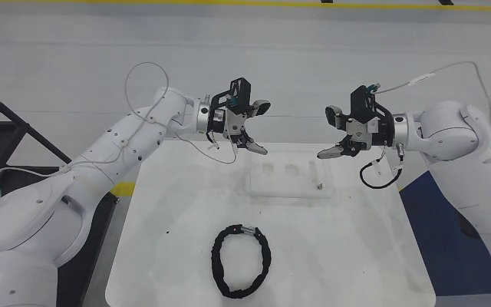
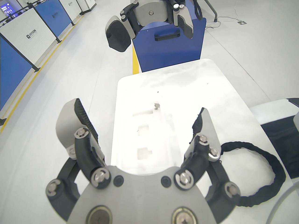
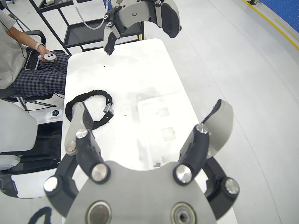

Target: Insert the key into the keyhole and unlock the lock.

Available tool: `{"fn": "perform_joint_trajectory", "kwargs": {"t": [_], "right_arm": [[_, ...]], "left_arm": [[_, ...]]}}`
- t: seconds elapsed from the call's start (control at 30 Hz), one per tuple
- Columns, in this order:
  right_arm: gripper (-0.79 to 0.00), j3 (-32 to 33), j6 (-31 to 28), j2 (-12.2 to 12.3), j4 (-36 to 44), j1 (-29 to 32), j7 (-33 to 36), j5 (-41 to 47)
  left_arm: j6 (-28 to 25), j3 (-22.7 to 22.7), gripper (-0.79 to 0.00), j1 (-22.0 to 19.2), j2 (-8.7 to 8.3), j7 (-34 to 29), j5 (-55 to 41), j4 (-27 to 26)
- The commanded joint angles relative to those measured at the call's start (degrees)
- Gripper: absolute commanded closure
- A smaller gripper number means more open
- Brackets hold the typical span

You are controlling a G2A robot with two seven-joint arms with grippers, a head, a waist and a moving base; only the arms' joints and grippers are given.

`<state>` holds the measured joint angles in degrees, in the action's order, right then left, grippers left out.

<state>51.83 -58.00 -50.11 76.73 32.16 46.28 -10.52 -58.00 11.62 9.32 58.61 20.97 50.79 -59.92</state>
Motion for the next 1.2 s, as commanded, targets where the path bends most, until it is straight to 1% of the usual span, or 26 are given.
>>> {"fn": "perform_joint_trajectory", "kwargs": {"t": [0.0,0.17,0.4,0.97,1.17], "right_arm": [[-0.785,0.0,0.0,0.0,0.0,0.0,0.0,0.0],[-0.785,0.1,3.0,0.0,-1.5,2.4,-3.0,-1.7],[-0.785,-1.5,6.2,-0.5,-5.7,4.7,-4.8,-2.8],[-0.785,-7.7,12.7,-3.3,-13.3,6.3,-4.3,-3.5],[-0.785,-8.3,17.6,-3.8,-14.0,6.5,-3.3,-5.4]], "left_arm": [[0.0,0.0,-0.785,0.0,0.00,0.0,0.0,0.0],[0.0,0.0,-0.785,0.0,0.00,0.0,0.0,0.0],[0.0,0.0,-0.785,0.0,0.00,0.0,0.0,0.0],[0.0,0.0,-0.785,0.0,0.00,0.0,0.0,0.0],[0.0,0.0,-0.785,0.0,0.00,0.0,0.0,0.0]]}}
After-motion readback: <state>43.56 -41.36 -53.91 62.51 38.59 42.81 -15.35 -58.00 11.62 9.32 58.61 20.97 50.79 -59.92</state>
